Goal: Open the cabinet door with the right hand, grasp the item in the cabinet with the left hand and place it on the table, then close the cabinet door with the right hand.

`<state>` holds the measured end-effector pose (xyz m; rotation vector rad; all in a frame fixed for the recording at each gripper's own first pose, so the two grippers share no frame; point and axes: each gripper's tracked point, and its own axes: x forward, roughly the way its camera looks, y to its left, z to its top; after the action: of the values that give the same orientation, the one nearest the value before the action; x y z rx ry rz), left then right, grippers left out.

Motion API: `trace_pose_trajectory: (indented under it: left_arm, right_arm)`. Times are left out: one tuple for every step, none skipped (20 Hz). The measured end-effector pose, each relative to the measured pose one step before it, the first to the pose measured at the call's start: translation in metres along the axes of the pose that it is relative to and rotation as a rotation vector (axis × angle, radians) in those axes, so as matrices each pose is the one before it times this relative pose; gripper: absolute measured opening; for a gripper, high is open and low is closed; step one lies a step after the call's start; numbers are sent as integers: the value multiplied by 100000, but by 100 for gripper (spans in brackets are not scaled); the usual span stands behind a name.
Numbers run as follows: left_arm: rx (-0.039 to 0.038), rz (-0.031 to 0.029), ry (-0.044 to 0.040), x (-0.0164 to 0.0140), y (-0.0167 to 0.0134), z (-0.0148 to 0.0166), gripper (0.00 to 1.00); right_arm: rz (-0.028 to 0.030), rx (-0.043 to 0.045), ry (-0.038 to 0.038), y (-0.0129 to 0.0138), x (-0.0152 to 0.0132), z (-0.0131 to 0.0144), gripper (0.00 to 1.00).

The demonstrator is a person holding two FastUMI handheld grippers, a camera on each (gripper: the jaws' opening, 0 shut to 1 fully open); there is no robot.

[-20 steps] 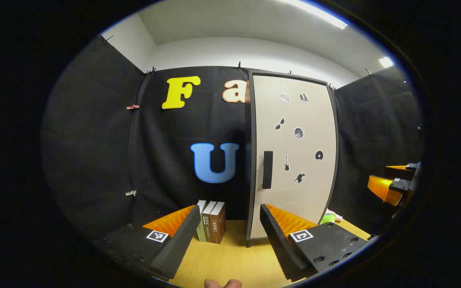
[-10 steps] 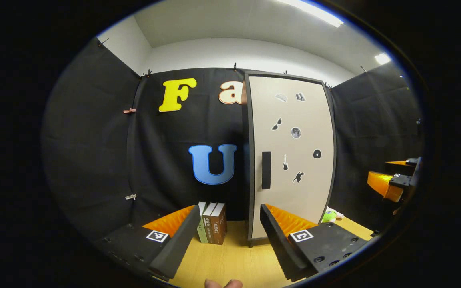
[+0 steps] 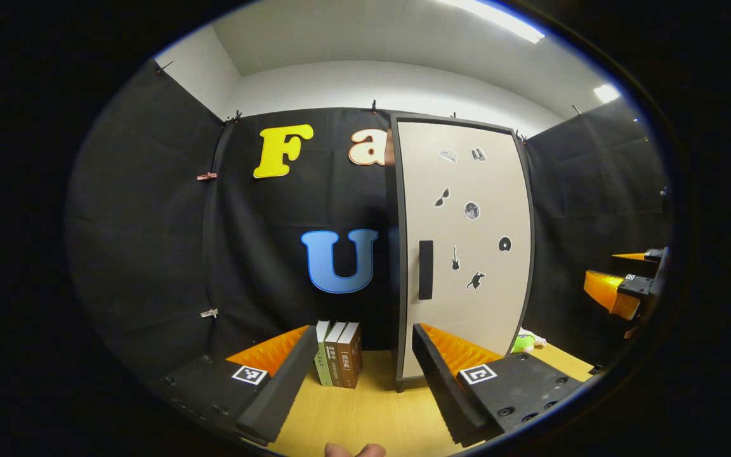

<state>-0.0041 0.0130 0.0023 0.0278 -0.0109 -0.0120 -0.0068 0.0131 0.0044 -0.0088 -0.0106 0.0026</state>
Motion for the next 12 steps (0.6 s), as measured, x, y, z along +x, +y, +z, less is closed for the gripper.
trace_pose_trajectory:
  left_arm:
    - [206, 76, -169, -20, 157, 95, 94]
    - [138, 254, -56, 24, 245, -36, 94]
    - [-77, 101, -46, -7, 202, 66, 94]
    - [-110, -78, 132, 7, 149, -175, 94]
    - [-61, 45, 213, -35, 252, -65, 94]
    - [69, 268, 395, -139, 329, -127, 94]
    - [-13, 738, 72, -77, 509, -82, 94]
    - [-274, 559, -226, -83, 460, -39, 94]
    - [-616, 358, -213, -89, 349, -11, 94]
    - [-747, -242, -36, -163, 106, -157, 94]
    - [-535, -293, 301, -32, 157, -151, 94]
    - [-401, -75, 479, 0, 336, -309, 94]
  right_arm:
    - [1964, 736, 937, 499, 15, -211, 97]
    - [1188, 502, 804, 518, 165, -186, 98]
    - [619, 73, 62, 586, 112, -9, 97]
    - [631, -253, -282, 536, 295, 150, 98]
    - [1116, -161, -330, 675, 335, 128, 98]
    - [1040, 311, -339, 808, 475, 174, 98]
    - [1649, 759, -280, 1211, 665, 48, 98]
    - [1372, 775, -668, 1229, 756, 134, 97]
    - [1491, 398, -741, 1129, 959, 231, 98]
    - [1388, -101, -823, 1102, 1050, 284, 97]
    - [1201, -353, -579, 850, 1273, 152, 97]
    - [1284, -156, -349, 1111, 1457, 45, 97]
